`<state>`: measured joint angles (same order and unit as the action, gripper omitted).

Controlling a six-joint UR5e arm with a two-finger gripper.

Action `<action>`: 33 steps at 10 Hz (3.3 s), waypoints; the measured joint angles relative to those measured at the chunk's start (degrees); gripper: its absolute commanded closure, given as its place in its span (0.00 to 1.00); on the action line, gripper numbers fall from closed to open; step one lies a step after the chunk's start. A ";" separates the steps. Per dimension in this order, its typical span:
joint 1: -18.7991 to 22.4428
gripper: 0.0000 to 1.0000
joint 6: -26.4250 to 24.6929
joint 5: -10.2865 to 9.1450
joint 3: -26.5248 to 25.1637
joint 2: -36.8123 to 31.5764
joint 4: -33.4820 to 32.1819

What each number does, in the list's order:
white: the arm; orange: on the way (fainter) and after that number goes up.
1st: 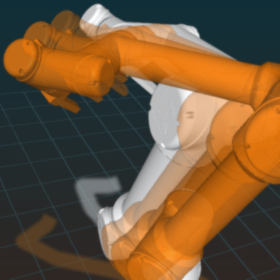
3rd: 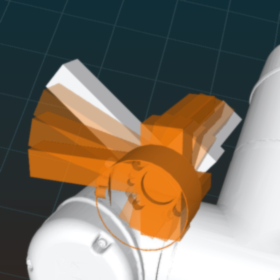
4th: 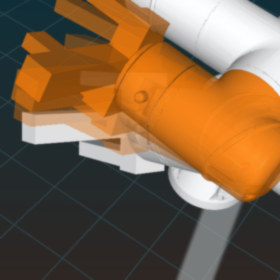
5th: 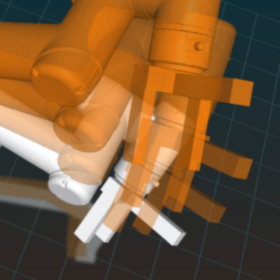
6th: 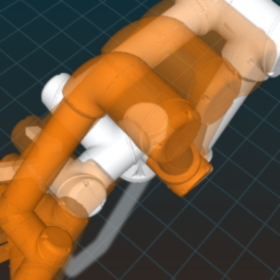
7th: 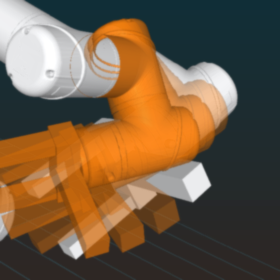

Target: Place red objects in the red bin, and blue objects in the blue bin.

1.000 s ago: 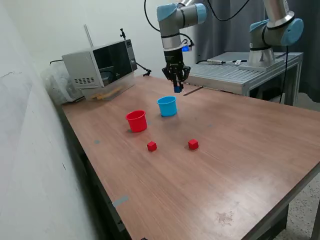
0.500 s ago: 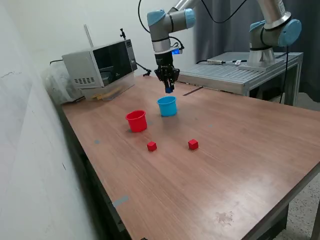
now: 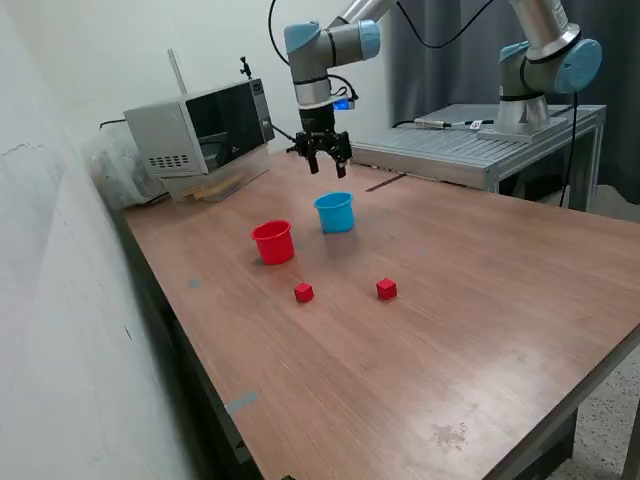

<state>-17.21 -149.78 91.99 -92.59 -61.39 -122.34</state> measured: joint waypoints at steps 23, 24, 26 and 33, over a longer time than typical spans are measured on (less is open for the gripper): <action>23.77 0.00 -42.21 -2.14 20.95 19.99 -4.76; 23.77 0.00 -42.32 -1.88 21.17 20.90 -4.92; 23.79 0.00 -42.41 -1.42 21.38 22.27 -5.17; 24.32 1.00 -42.18 -1.16 21.48 23.59 -5.28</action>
<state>7.11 -191.96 90.83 -71.11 -37.81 -127.62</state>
